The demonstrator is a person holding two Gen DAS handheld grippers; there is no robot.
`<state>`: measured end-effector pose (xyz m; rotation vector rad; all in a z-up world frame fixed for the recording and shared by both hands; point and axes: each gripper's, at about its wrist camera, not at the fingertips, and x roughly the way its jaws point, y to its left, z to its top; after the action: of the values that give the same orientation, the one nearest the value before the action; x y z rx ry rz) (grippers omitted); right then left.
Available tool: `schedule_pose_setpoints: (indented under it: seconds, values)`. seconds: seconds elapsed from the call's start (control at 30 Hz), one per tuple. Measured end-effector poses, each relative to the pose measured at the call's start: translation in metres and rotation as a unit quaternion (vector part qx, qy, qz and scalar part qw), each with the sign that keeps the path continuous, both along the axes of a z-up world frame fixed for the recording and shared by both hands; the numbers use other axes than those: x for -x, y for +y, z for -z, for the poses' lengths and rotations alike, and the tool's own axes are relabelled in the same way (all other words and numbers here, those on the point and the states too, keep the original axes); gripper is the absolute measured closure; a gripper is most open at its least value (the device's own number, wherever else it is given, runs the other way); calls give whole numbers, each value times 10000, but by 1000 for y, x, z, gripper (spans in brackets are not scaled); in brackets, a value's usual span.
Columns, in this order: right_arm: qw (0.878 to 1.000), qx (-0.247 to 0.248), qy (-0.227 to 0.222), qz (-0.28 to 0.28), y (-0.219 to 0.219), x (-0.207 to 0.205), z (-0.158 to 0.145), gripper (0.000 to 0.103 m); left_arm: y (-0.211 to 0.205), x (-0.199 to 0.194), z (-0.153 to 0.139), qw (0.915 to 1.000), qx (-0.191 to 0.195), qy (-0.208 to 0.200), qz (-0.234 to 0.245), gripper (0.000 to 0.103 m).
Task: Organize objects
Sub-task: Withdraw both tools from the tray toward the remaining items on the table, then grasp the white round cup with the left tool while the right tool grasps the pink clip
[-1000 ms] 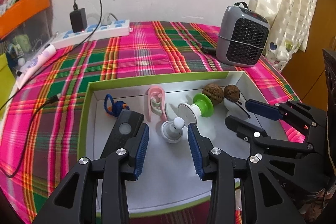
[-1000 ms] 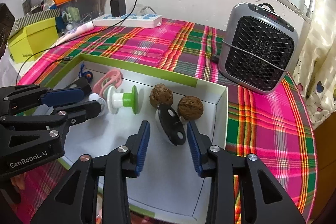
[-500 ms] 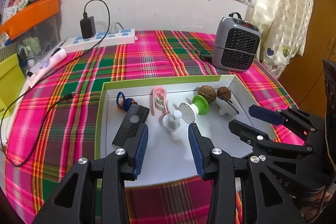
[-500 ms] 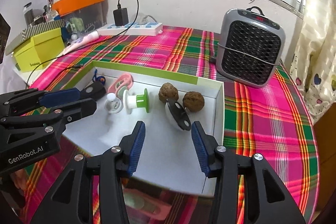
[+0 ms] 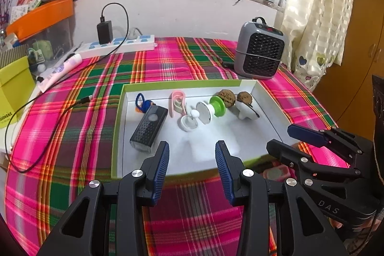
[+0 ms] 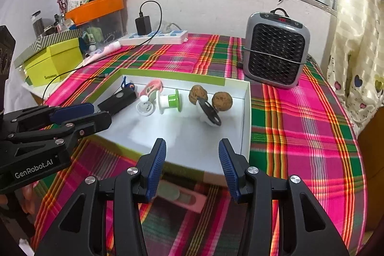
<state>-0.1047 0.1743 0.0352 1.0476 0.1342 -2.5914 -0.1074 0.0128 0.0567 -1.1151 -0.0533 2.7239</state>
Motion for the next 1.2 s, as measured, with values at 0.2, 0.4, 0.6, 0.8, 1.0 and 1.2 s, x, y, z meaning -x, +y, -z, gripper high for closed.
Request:
schedule_pose_setpoints:
  seconds: [0.2,0.4,0.6,0.8,1.0,1.2]
  values:
    - [10000,19,4,-17,2,-12,2,56,2,-12,1,10000,51,51,39,65]
    - [10000,57,0,-10,6,-21,3,56,8,-21,3,9998,44,23,173,65]
    - [9999,99,-13,10,12,-27,5,56,10,-26,9,9997,-33,-35,247,63]
    - [9998,122,-88,103,21,-31,10,56,15,-29,18,9989,-120,-174,418,61]
    - [9997,172,-114,122,27,-34,12,53,25,-29,27,9969,-250,-336,671,59]
    - [9994,223,-144,219,33,-35,13,52,36,-26,35,9944,-285,-477,895,58]
